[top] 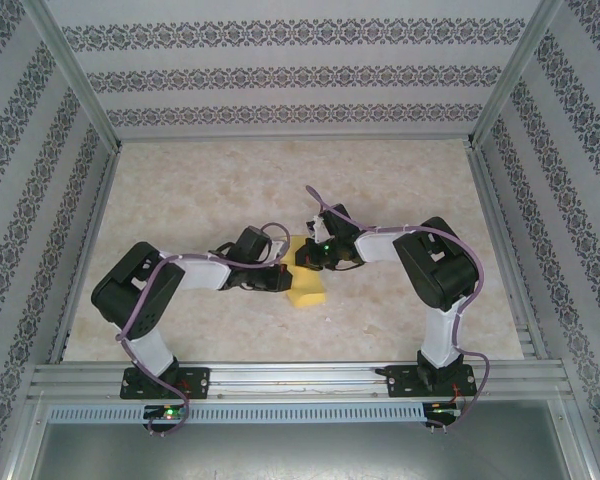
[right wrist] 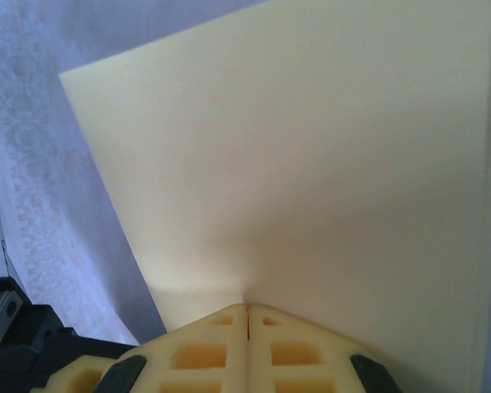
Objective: Fold a paper plane with a square sheet of paper (fold left side to right side)
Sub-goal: First fold the square sheet of paper in half at the center of the table.
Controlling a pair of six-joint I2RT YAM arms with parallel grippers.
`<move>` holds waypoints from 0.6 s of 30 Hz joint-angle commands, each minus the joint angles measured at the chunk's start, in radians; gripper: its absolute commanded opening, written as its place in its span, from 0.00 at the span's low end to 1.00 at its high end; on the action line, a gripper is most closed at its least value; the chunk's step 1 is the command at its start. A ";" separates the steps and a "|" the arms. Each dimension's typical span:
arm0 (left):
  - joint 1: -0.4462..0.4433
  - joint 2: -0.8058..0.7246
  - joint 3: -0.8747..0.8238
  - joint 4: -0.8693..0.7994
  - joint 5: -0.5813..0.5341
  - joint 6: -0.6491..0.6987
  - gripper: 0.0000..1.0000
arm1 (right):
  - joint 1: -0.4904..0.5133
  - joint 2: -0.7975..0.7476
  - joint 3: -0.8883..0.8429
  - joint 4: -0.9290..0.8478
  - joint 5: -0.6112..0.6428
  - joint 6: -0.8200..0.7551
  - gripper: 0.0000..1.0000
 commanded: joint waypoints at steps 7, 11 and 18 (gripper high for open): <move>-0.042 -0.036 -0.116 -0.127 0.004 -0.068 0.03 | -0.033 0.043 -0.044 -0.048 0.115 -0.008 0.00; -0.035 -0.089 -0.093 -0.122 0.010 -0.089 0.04 | -0.033 0.036 -0.051 -0.043 0.112 -0.007 0.00; 0.012 -0.168 -0.025 -0.127 0.016 -0.098 0.06 | -0.033 0.019 -0.077 -0.014 0.111 0.011 0.00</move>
